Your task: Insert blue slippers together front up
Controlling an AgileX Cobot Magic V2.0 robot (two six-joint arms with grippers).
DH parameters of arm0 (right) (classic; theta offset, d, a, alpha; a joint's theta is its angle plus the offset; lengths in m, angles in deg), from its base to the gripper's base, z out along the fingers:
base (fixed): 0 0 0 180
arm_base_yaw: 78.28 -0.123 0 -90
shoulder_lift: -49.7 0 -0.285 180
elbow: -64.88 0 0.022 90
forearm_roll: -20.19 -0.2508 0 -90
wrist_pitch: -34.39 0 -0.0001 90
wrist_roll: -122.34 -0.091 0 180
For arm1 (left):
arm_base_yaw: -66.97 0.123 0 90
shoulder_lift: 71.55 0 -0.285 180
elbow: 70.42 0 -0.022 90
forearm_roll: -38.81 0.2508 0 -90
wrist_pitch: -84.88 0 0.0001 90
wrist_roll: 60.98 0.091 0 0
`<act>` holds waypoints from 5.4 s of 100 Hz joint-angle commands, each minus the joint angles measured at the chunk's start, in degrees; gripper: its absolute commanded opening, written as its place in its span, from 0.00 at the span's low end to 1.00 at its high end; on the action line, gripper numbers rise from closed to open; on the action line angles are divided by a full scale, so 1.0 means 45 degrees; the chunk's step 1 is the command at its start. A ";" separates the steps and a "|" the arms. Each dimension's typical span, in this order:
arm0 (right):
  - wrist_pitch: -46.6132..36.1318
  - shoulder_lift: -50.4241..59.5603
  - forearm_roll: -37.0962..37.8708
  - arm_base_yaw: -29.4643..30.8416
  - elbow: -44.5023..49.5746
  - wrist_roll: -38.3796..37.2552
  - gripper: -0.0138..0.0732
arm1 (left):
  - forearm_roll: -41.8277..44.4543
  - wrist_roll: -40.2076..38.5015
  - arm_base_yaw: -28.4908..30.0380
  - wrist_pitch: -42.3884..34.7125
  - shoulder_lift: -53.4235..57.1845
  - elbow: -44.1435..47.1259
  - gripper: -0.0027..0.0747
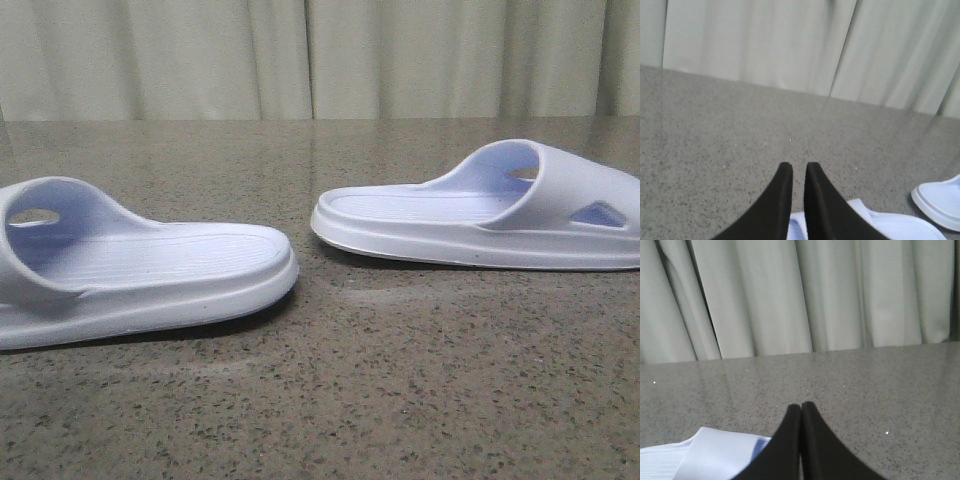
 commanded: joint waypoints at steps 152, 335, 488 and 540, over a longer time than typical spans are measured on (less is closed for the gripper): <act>0.0214 -0.3268 -0.2239 0.0001 -0.1935 0.0028 0.55 | -0.2303 -0.2432 -0.0095 -0.1405 -0.4149 -0.0127 0.74; -0.0490 -0.3268 -0.2239 0.0001 -0.1935 0.0028 0.55 | -0.5757 -0.2432 -0.0095 -0.0963 -0.8972 -0.0008 0.48; -0.1959 -0.4907 -0.2137 0.0001 -0.1332 0.0028 0.55 | -0.7004 -0.2379 -0.0095 0.0180 -0.4031 -0.1676 0.06; -0.3572 -1.0417 -0.5571 0.0001 -0.1357 0.0028 0.55 | -0.7098 -0.2379 -0.0095 0.0255 -0.4013 -0.1700 0.06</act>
